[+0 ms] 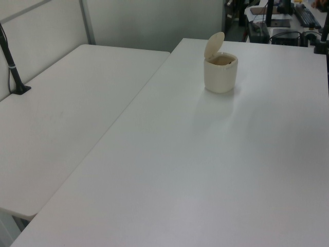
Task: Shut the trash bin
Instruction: 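Move the gripper down toward the raised lid of the cream bin, then push the open lid over with the gripper until it shuts on the bin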
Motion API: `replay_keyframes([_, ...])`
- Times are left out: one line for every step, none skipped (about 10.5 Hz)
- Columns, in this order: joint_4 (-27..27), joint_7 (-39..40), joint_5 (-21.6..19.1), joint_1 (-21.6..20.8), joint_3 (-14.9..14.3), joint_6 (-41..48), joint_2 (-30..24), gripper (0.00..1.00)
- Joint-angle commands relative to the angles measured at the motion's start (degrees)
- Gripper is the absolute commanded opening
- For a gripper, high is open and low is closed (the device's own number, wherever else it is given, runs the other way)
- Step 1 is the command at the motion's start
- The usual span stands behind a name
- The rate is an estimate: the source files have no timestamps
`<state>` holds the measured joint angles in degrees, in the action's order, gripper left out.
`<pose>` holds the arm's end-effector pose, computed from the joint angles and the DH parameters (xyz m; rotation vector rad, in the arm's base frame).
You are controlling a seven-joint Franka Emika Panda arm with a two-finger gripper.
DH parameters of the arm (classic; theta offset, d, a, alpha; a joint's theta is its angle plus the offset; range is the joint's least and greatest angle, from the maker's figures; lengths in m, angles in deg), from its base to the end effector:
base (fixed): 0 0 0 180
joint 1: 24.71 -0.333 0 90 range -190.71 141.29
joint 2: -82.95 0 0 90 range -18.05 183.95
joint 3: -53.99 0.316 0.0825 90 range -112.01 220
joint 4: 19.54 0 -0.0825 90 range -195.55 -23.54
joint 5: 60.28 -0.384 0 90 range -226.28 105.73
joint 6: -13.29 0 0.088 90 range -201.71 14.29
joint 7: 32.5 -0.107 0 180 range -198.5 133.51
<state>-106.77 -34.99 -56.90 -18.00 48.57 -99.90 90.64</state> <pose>0.6166 -0.1322 0.6109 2.9872 -0.3568 0.4740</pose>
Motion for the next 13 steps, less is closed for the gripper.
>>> replay_keyframes([0.9,-5.3,0.2,3.6,0.2,-11.9,5.5,0.00])
replay_keyframes([0.9,-6.4,0.1,4.4,0.2,-16.8,7.2,0.00])
replay_keyframes([0.9,-7.9,0.0,5.0,0.2,-20.6,8.3,0.00])
replay_keyframes([0.9,-8.7,0.0,5.3,0.2,-22.2,9.2,0.00])
replay_keyframes([0.8,-8.6,0.4,5.3,0.2,-22.3,9.9,0.00])
replay_keyframes([0.6,-8.4,0.5,5.3,0.2,-22.3,10.2,0.00])
replay_keyframes([0.3,-8.1,0.6,5.3,0.2,-21.6,10.2,0.00])
replay_keyframes([-0.5,-8.0,1.0,5.2,0.2,-19.9,10.2,0.00])
replay_keyframes([-0.5,-7.9,2.3,5.2,0.2,-16.3,10.1,0.00])
replay_keyframes([-0.5,-7.0,2.8,5.1,0.2,-13.2,10.0,0.00])
replay_keyframes([-0.6,-5.3,2.7,4.9,0.2,-10.8,10.0,0.00])
replay_keyframes([-0.7,-4.1,2.6,4.9,0.3,-7.8,10.0,0.00])
replay_keyframes([-1.1,-2.6,2.6,4.8,0.4,-5.1,10.0,0.00])
